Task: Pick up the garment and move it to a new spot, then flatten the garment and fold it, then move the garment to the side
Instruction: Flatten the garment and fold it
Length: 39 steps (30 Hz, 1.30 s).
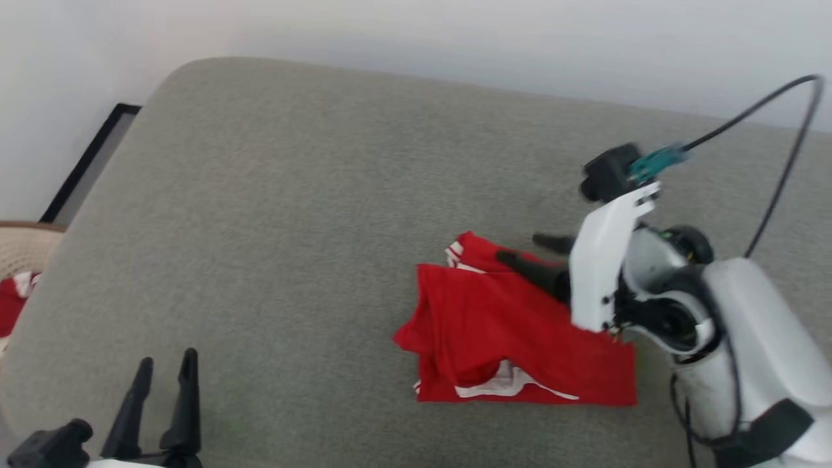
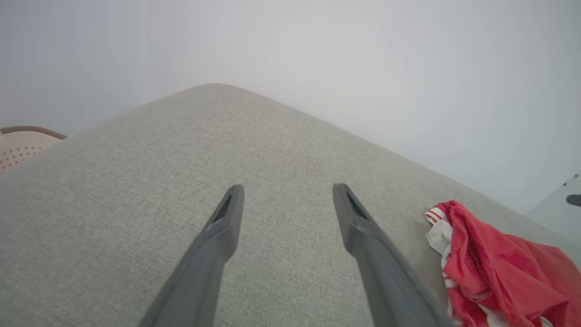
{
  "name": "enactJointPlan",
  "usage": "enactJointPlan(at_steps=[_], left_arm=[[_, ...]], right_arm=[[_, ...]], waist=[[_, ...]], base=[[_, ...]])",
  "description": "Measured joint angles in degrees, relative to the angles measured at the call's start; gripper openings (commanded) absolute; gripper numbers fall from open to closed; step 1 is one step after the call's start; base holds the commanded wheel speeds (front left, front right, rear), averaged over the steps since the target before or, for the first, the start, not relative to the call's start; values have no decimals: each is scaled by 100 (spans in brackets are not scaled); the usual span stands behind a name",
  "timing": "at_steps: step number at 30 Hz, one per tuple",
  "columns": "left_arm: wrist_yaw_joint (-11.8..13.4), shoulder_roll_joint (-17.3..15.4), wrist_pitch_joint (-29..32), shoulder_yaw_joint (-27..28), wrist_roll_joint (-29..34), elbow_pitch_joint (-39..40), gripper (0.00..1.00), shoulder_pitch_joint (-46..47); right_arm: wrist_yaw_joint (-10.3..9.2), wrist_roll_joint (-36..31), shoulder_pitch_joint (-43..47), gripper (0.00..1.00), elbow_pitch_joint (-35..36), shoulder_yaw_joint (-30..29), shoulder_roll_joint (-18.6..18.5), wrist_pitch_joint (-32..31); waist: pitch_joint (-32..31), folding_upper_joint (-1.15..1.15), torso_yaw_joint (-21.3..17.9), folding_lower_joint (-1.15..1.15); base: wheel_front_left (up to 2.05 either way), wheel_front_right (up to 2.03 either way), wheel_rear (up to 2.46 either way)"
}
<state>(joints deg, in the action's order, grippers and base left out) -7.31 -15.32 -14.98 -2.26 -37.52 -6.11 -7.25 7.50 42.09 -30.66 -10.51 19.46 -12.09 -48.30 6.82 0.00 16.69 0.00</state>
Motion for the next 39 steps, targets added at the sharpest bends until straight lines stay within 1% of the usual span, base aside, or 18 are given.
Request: enactJointPlan(at_steps=[2,5,8,13,17,23,26,28,35,39], left_arm=[[0,-41,0,47,-18,31,100,-4],[0,-82,0,71,-23,65,100,-21],[-1,-107,0,90,-18,115,100,-32],[-1,-156,1,179,85,165,100,-70],[-1,-185,0,242,131,214,100,-147],[-1,-275,1,336,220,258,100,-373],[-1,-307,1,388,310,309,100,-418],[-1,-296,1,426,348,343,100,-494],[-1,-281,0,527,565,456,100,-628],[-1,-316,0,525,619,478,100,-727]], right_arm=[[0,75,19,100,190,-138,-68,91],[0,-5,128,100,459,-299,-275,285],[0,-13,322,100,682,-522,-380,595],[0,-90,745,100,993,-859,-594,1460],[0,-104,1186,100,1044,-1021,-705,2203],[0,-205,1801,100,932,-1200,-844,3331],[0,-435,1999,100,856,-1105,-1055,4040],[0,-537,2179,100,666,-1127,-1070,4398],[0,-759,2533,100,255,-1029,-1169,5308],[0,-880,2722,100,111,-859,-1258,5792]], waist=[[-17,0,-106,0],[-45,0,-280,0],[-75,0,-460,0],[-157,0,-733,0],[-257,0,-944,0],[-475,0,-1195,0],[-585,0,-1292,0],[-658,0,-1344,0],[-849,0,-1468,0],[-933,0,-1499,0]], base=[[0,0,0],[0,0,0],[0,0,0],[0,0,0],[0,0,0],[0,0,0],[0,0,0],[0,0,0],[0,0,0],[0,0,0]])
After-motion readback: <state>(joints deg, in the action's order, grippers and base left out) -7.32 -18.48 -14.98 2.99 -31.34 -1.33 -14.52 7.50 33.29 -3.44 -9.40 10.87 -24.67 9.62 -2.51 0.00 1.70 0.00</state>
